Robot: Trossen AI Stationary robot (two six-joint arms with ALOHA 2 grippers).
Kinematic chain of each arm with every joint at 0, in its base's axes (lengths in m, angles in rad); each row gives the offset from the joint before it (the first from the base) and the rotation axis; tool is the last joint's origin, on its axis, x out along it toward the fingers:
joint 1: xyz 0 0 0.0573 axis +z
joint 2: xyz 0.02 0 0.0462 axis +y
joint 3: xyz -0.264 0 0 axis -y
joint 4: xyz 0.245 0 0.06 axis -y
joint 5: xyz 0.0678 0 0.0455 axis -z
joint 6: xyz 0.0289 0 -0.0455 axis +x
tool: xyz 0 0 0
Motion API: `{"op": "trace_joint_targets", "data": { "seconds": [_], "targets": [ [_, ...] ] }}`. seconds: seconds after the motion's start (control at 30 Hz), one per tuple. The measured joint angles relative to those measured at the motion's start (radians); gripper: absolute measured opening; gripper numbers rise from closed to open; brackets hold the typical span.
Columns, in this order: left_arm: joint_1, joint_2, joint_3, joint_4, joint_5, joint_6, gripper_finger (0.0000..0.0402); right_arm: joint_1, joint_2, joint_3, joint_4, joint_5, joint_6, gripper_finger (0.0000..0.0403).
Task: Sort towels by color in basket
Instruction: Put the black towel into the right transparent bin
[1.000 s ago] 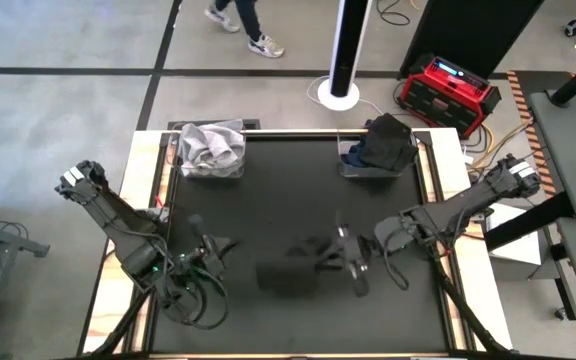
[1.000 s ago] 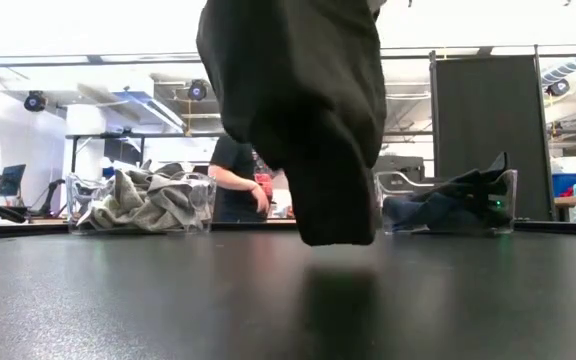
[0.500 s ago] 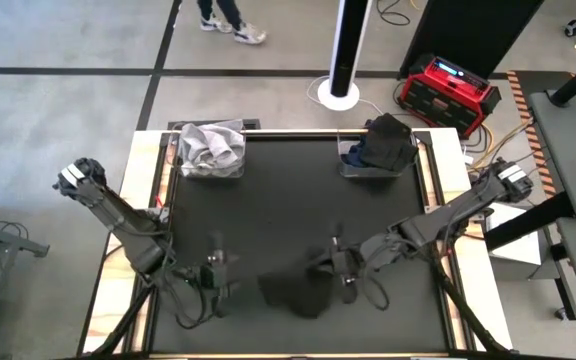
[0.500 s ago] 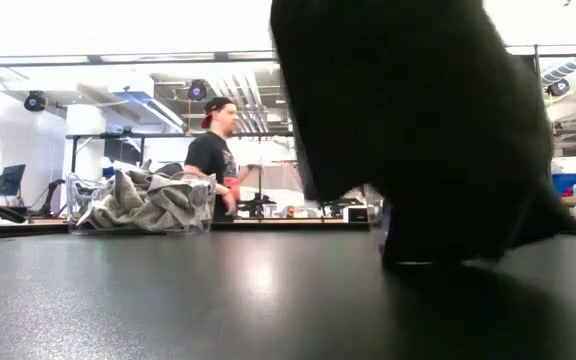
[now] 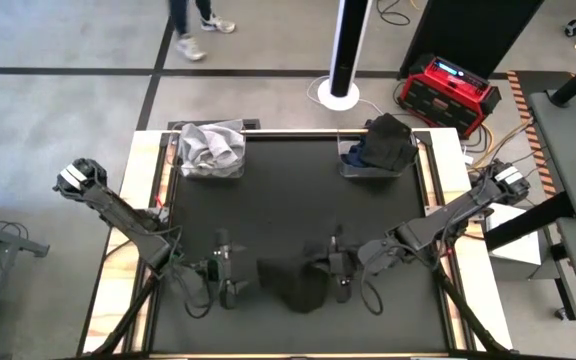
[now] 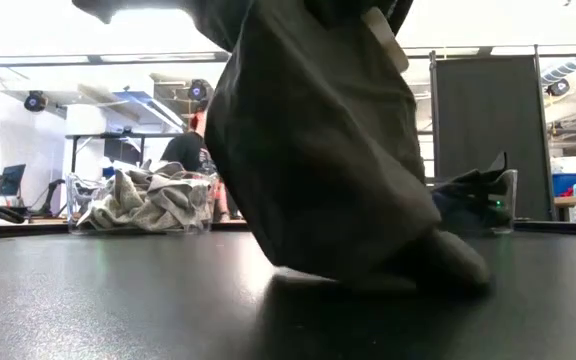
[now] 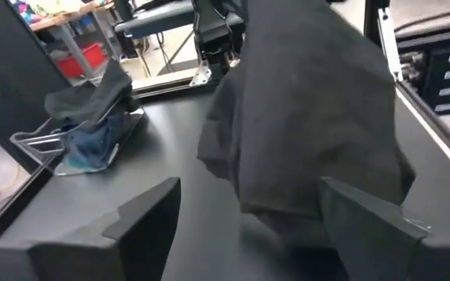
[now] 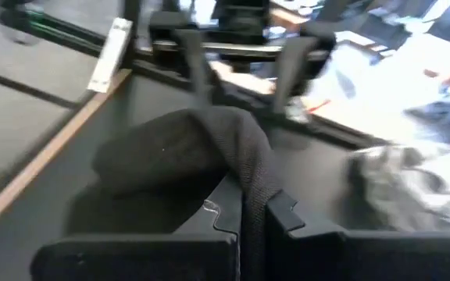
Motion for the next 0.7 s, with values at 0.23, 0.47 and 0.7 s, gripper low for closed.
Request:
{"op": "trace_joint_targets", "data": {
  "seconds": [0.23, 0.47, 0.7],
  "targets": [
    [0.0, 0.0, -0.037, 0.02, -0.005, 0.002, 0.0288, 0.04, -0.012, 0.0, 0.092, 0.254, -0.13, 0.0009],
    [0.0, 0.004, -0.11, 0.115, -0.005, -0.09, 0.0288, 0.08, -0.025, 0.0, 0.228, 0.359, -0.279, 0.0009],
    [0.002, 0.058, -0.235, 0.523, 0.021, -0.045, 0.0288, 0.078, -0.026, 0.001, 0.238, 0.372, -0.273, 0.0009]
  ]
}}
